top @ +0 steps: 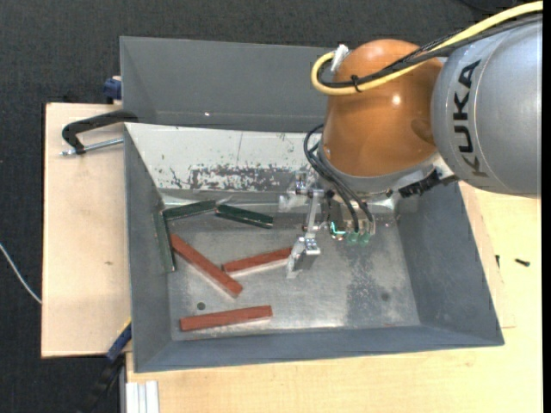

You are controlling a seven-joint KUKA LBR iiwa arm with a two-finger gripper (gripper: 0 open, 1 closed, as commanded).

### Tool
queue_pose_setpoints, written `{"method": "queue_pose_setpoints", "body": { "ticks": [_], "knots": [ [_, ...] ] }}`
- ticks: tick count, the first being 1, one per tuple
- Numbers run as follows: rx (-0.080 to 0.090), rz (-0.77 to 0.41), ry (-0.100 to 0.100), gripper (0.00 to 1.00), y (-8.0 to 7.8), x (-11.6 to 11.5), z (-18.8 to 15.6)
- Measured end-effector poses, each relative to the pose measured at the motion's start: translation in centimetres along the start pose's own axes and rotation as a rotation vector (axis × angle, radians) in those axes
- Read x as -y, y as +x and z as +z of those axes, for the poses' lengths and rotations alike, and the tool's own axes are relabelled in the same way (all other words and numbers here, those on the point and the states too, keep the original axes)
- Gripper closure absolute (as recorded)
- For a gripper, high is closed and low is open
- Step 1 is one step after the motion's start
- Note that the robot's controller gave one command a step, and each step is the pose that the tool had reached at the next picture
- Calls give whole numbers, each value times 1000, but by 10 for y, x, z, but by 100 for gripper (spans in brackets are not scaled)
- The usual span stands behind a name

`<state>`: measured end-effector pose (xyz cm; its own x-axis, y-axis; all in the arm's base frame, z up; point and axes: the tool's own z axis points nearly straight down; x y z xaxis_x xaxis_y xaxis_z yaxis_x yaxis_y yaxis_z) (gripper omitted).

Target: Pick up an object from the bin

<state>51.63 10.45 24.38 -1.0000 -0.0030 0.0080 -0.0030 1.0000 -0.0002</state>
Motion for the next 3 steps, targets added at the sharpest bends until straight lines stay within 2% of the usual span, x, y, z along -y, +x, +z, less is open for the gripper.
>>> {"method": "queue_pose_setpoints", "body": {
  "ticks": [1,2,3],
  "knots": [
    [9,2,-1,0,-2,1,-4],
    [15,56,-3,0,-19,5,44],
    [12,23,-2,0,-8,-9,105]
  ]
}}
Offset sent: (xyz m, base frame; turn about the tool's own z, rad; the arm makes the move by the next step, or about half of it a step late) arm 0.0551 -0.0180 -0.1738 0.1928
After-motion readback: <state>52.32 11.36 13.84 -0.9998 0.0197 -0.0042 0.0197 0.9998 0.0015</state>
